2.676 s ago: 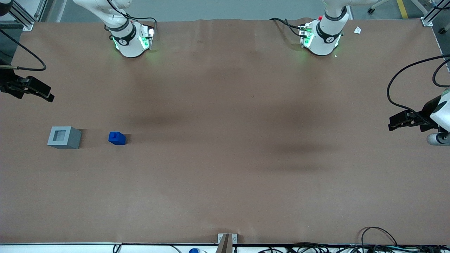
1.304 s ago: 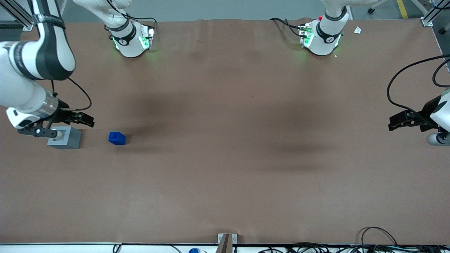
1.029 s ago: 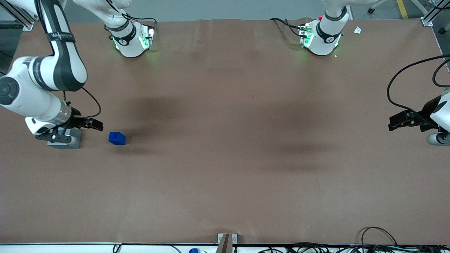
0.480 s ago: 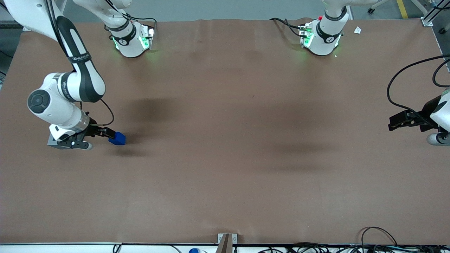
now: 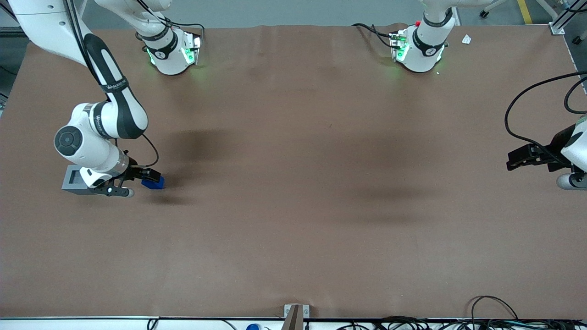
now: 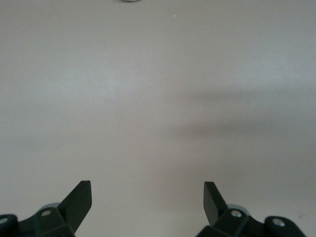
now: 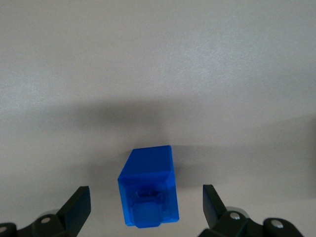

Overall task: Insert blue part into gray base with right arm
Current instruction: 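Close the right gripper on the blue block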

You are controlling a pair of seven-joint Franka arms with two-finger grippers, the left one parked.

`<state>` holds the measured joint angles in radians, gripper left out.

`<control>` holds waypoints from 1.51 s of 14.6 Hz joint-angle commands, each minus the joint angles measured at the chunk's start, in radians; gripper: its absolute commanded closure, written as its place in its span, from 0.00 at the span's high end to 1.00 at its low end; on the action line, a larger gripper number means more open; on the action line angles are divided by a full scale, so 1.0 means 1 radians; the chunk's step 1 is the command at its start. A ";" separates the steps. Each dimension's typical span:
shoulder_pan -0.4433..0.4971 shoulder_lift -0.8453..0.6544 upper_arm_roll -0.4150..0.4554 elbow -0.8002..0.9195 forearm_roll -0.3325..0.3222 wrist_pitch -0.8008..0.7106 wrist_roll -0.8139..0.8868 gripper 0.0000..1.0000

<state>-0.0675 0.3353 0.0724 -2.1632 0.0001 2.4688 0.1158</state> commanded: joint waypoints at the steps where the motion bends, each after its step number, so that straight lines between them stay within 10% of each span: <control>1: 0.009 -0.006 -0.002 -0.018 0.012 0.016 0.015 1.00; 16: 0.005 0.008 -0.002 -0.014 0.011 0.009 0.008 0.86; 22: 0.003 0.013 -0.002 -0.012 0.012 0.002 0.013 0.54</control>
<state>-0.0590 0.3513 0.0659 -2.1642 0.0001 2.4676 0.1181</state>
